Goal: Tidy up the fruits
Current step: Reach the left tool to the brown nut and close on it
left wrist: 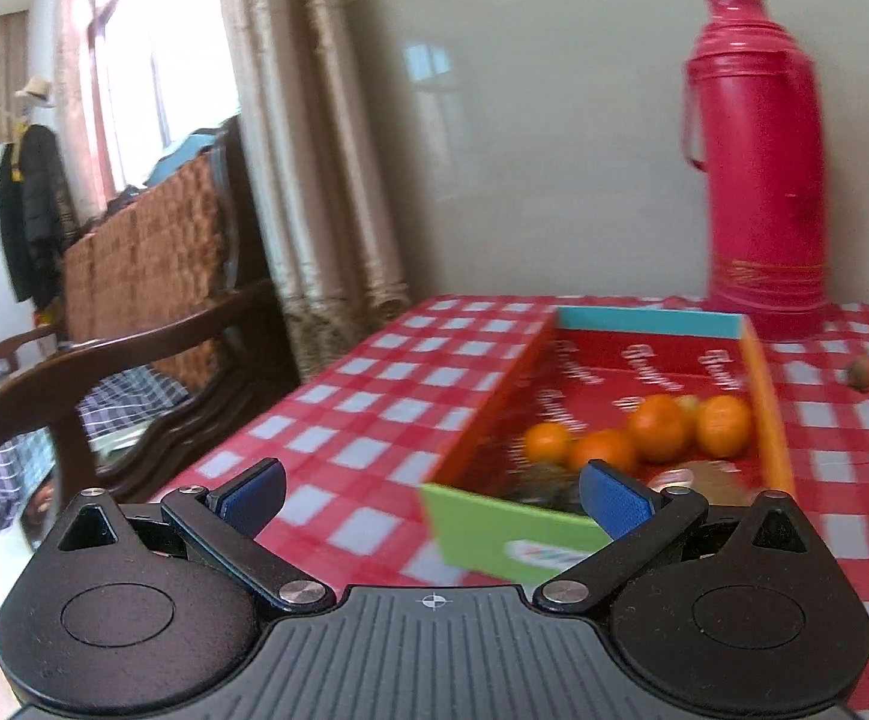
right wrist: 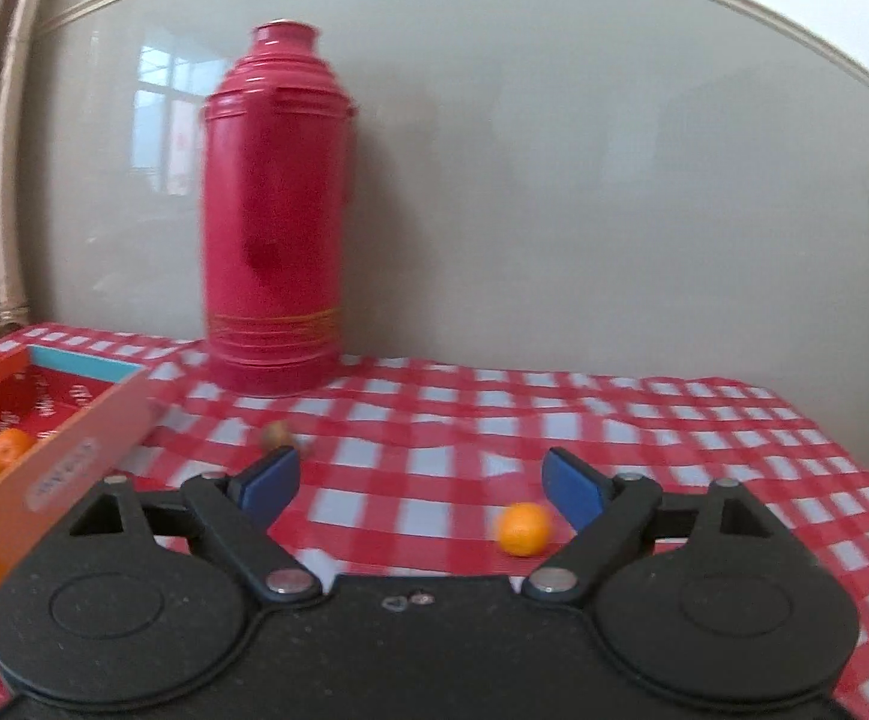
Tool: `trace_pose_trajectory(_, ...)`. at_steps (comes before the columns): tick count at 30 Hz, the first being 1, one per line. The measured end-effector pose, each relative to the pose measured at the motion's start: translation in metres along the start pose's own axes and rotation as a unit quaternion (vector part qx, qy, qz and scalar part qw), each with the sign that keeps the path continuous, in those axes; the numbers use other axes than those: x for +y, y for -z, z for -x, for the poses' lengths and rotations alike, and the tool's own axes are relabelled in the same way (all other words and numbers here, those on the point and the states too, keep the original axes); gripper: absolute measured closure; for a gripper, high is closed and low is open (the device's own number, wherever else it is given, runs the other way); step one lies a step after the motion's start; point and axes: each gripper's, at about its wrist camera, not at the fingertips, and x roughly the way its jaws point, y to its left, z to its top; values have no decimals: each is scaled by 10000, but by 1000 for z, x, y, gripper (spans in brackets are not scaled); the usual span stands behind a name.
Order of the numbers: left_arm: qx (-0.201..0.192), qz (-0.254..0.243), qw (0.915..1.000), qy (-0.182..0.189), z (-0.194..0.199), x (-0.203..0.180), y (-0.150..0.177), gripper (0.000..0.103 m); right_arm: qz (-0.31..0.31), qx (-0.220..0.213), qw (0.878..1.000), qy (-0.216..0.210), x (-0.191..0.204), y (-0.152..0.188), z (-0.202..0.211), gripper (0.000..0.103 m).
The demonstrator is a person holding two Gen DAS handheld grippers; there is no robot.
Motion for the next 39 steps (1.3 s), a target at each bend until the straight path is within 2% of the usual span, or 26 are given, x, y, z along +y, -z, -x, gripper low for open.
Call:
trace_pose_trajectory(6, -89, -324, 9975, 629, 14, -49, -15, 0, -179, -17, 9979, 627, -35, 8, 5, 14)
trace_pose_trajectory(14, -232, -815, 9866, 1392, 27, -123, -48, 0, -521, 19, 9867, 1537, -69, 18, 3, 7)
trace_pose_trajectory(19, -348, -1164, 9793, 1622, 24, -167, -61, 0, -633, -39, 9764, 2064, -83, 22, 5, 6)
trace_pose_trajectory(26, -176, -1521, 9692, 1929, -4, -215, -70, 0, -808, -32, 9603, 2669, -99, 27, 8, 6)
trace_pose_trajectory(32, -94, -1553, 9662, 2056, -38, -242, -73, 0, -839, 14, 9623, 2587, -105, 29, 10, 6)
trace_pose_trajectory(39, 156, -1424, 9593, 2434, -69, -268, -78, 0, -877, 3, 9643, 2498, -103, 26, 12, 6)
